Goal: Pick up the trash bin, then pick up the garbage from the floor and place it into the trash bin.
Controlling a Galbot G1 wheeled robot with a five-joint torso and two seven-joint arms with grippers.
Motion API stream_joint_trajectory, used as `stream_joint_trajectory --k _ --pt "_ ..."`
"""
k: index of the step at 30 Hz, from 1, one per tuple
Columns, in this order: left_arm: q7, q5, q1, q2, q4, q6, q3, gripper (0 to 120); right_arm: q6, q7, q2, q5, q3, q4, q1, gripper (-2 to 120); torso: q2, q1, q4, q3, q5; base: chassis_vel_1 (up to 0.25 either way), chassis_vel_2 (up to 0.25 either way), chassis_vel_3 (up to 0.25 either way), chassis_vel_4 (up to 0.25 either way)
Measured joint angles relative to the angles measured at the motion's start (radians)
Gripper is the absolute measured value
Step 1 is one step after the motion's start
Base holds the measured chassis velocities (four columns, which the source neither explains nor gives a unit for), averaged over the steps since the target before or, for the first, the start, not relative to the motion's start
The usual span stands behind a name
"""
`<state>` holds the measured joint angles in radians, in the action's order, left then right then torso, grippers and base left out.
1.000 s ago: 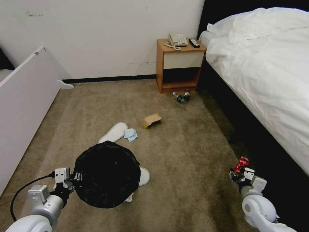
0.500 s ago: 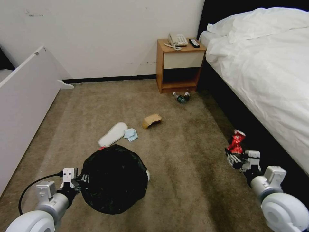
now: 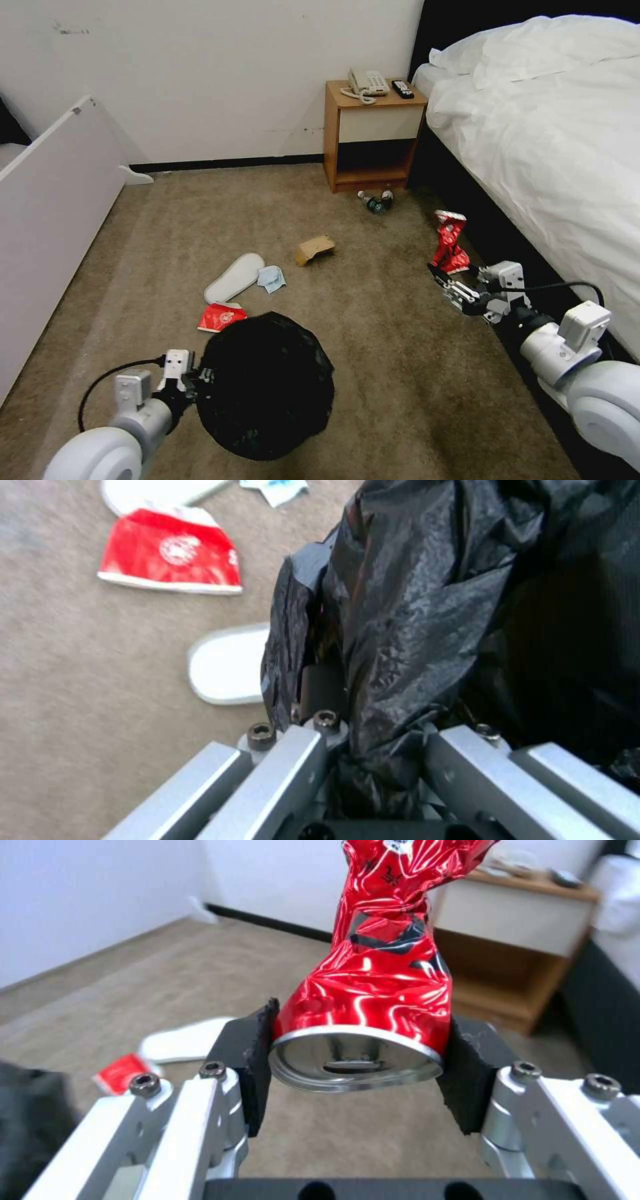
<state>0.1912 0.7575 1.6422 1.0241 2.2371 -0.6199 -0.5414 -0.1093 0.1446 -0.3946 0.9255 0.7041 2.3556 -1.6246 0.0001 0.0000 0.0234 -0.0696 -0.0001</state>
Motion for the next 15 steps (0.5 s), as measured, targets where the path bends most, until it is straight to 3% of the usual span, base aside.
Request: stream_joint_trajectory --k 3,9,15 --pt "0.044 0.016 -0.018 0.019 0.001 -0.016 0.045 0 0.032 -0.075 0.052 -0.002 0.001 0.010 0.005 49 0.000 0.000 0.0000 0.000 0.0001 0.000 0.000 0.000 0.000" --pt "0.102 0.049 -0.039 0.057 0.019 -0.043 0.088 0 0.059 -0.168 0.113 -0.023 0.000 0.023 0.007 49 0.000 0.000 -0.0001 0.000 0.0001 0.000 0.000 0.000 0.000" --pt "0.130 0.035 -0.070 0.099 0.004 -0.053 0.135 0 0.047 -0.195 0.133 -0.025 0.000 0.048 0.006 49 0.000 0.000 -0.0001 0.000 0.0001 0.000 0.000 0.000 0.000"
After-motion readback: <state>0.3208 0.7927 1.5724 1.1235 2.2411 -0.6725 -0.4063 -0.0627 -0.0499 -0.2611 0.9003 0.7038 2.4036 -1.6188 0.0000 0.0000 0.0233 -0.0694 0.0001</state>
